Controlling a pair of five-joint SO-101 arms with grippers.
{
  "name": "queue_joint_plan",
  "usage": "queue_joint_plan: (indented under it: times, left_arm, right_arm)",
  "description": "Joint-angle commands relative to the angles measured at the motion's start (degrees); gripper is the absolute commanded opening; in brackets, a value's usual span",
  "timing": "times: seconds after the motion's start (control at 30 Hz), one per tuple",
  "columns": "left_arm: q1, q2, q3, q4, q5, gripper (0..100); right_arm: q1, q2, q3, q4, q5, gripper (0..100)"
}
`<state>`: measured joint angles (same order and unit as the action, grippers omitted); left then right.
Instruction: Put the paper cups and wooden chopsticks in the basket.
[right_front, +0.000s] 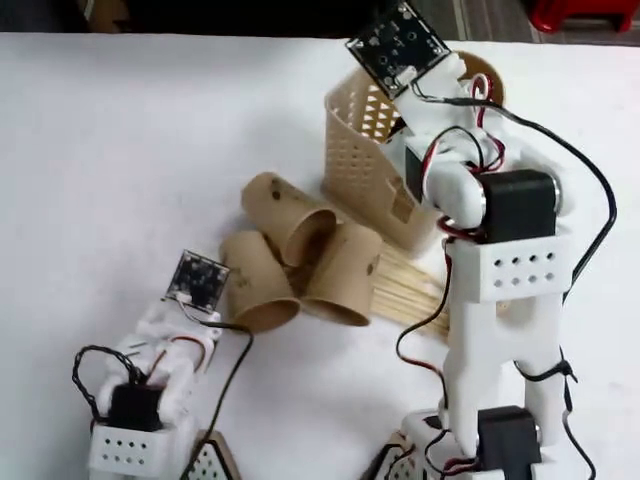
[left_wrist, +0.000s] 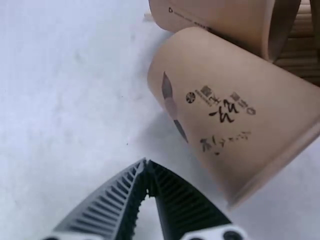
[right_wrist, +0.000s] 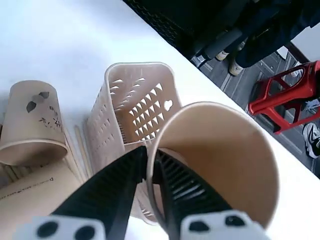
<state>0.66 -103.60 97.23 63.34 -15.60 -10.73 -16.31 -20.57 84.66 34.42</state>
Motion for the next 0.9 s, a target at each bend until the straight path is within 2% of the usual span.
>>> queue_joint_plan:
  times: [0.0,0.2,0.4,0.57,0.87]
  left_arm:
    - [-0.31,-0.57,-0.26,-0.53,0.0,2]
    - [-0.31,-0.57,-0.26,-0.44,0.0,2]
    - [-0.31,-0.57,-0.26,-0.44,0.0,2]
    - [-0.31,-0.57,-0.26,-0.44,0.0,2]
    - [-0.31,-0.57,-0.26,-0.44,0.0,2]
  right_arm:
    - [0.66,1.89,-1.32,-0.31,-0.7,2.0]
    - [4.35,7.96,-1.41,-0.31,-0.79,2.0]
    - [4.88,11.21,-1.58,1.1,-0.79,3.1]
    - [4.79,11.12,-1.67,2.95,-0.88,13.3]
    - [5.49,7.34,-6.33,11.3,-0.44,13.0]
